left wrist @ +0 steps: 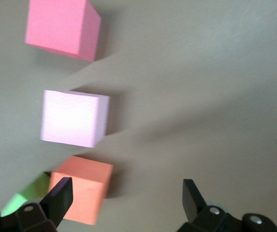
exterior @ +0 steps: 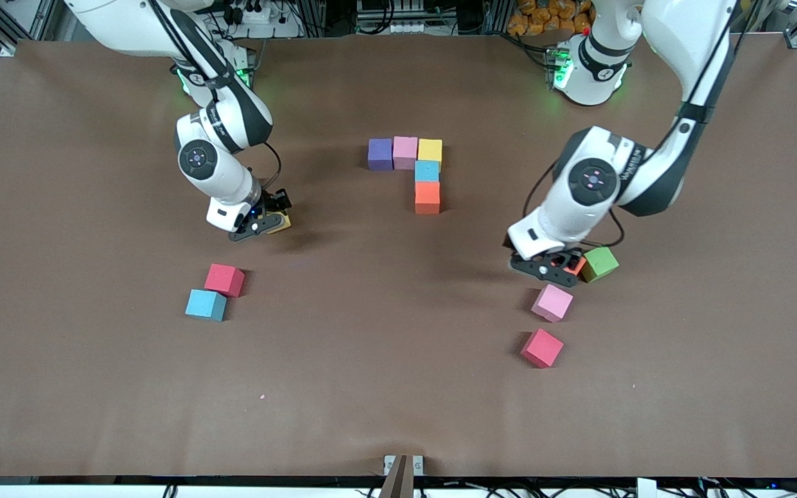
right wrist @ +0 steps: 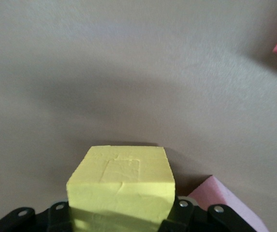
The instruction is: Form number 2 with 11 blocks
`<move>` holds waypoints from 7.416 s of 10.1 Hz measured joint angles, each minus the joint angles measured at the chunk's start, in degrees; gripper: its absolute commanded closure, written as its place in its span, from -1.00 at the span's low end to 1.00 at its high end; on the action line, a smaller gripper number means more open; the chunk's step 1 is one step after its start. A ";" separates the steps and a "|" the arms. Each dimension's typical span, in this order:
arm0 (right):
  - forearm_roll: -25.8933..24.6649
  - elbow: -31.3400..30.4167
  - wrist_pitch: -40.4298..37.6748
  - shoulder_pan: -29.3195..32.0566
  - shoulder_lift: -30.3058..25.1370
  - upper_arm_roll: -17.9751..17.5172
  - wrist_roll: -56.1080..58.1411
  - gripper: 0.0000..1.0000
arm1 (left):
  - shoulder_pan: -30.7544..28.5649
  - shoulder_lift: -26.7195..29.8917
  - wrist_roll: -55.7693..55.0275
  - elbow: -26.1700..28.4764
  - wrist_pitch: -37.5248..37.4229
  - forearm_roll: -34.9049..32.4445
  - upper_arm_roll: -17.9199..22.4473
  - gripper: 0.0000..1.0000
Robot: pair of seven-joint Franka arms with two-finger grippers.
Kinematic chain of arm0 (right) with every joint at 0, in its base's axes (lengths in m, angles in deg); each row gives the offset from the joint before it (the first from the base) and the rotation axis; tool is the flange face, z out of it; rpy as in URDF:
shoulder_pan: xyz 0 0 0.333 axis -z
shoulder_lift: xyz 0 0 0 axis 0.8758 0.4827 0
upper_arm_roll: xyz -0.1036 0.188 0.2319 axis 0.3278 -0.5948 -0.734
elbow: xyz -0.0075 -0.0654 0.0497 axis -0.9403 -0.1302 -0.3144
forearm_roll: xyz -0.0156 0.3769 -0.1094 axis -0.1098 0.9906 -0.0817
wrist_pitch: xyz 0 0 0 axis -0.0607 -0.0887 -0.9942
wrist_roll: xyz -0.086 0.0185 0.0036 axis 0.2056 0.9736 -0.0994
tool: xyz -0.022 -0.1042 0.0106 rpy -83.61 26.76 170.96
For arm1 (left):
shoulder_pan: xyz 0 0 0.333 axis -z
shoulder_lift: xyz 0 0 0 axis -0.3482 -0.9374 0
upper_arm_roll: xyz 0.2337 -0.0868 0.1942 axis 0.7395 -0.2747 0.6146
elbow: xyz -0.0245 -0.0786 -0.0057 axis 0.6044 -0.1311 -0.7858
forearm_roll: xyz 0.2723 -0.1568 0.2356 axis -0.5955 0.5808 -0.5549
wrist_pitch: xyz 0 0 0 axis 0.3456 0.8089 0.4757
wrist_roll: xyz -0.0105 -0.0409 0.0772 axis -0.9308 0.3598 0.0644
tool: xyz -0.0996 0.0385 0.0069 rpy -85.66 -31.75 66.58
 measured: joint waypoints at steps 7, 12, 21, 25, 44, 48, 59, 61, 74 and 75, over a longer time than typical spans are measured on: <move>-12.15 15.18 -6.24 -16.04 0.00 -0.66 10.46 0.20 | -0.40 -0.09 11.96 5.57 4.07 -0.06 2.64 -1.00; -19.17 27.27 -5.56 -32.65 14.01 4.51 11.56 0.22 | -0.44 -0.70 14.23 9.28 9.16 -0.07 4.83 -1.00; -19.24 32.04 -6.58 -35.65 19.91 6.60 18.53 0.22 | -1.10 -1.13 18.93 11.09 12.74 -0.07 7.29 -1.00; -19.24 31.01 -6.80 -35.83 19.92 5.22 18.53 0.23 | -1.09 -1.72 18.89 11.14 13.04 -0.07 7.29 -1.00; -19.22 30.73 -6.39 -35.86 19.97 3.80 18.50 0.23 | -0.39 -2.26 18.49 8.67 14.68 -0.07 6.91 -0.29; -19.22 30.98 -6.06 -35.93 20.21 3.59 18.50 0.23 | -0.59 -0.06 18.45 6.87 11.10 -0.07 6.99 -0.29; -19.22 31.14 -5.16 -36.51 20.48 3.35 18.50 0.23 | -0.98 4.66 19.84 0.83 -0.73 -0.07 7.74 -0.28; -19.22 31.26 -5.10 -36.52 20.61 3.36 18.50 -0.02 | -0.94 4.73 19.84 -1.12 -3.25 0.74 7.73 -0.28; -18.72 32.31 -11.76 -36.40 16.85 2.81 18.35 -1.00 | 0.82 4.77 16.40 -6.20 -9.67 11.72 6.84 -0.20; -18.09 32.29 -14.05 -36.40 15.50 2.38 18.34 -1.00 | 1.11 4.80 13.63 -6.35 -9.80 11.73 5.78 -0.13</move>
